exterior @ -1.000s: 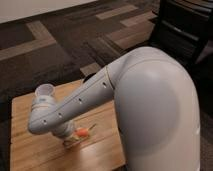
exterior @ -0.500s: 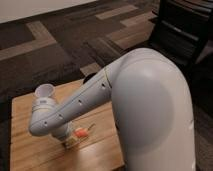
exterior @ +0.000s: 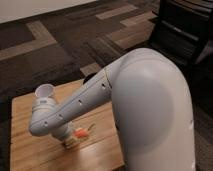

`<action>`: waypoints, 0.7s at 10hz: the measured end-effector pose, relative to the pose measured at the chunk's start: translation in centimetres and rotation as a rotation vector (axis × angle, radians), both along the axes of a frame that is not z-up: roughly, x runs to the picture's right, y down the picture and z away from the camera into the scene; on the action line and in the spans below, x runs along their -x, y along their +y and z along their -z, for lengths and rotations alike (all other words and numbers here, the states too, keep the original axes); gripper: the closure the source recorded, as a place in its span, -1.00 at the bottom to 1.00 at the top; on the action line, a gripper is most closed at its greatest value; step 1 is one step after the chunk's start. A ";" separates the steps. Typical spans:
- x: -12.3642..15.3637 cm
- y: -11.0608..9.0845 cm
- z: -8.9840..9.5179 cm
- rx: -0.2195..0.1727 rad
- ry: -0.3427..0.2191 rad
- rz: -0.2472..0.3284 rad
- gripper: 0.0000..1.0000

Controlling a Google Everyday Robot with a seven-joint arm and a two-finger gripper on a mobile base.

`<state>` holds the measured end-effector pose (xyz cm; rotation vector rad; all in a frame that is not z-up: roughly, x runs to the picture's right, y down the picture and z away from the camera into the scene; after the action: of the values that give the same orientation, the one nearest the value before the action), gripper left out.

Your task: Place the pepper on the white sponge

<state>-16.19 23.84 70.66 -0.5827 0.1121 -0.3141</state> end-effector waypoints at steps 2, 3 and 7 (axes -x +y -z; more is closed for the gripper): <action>0.0 0.0 0.0 0.000 0.000 0.000 0.90; 0.0 0.0 0.0 0.001 0.000 0.000 0.91; 0.0 0.1 0.0 0.001 0.001 0.000 0.63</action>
<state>-16.16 23.91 70.69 -0.5843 0.1126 -0.3143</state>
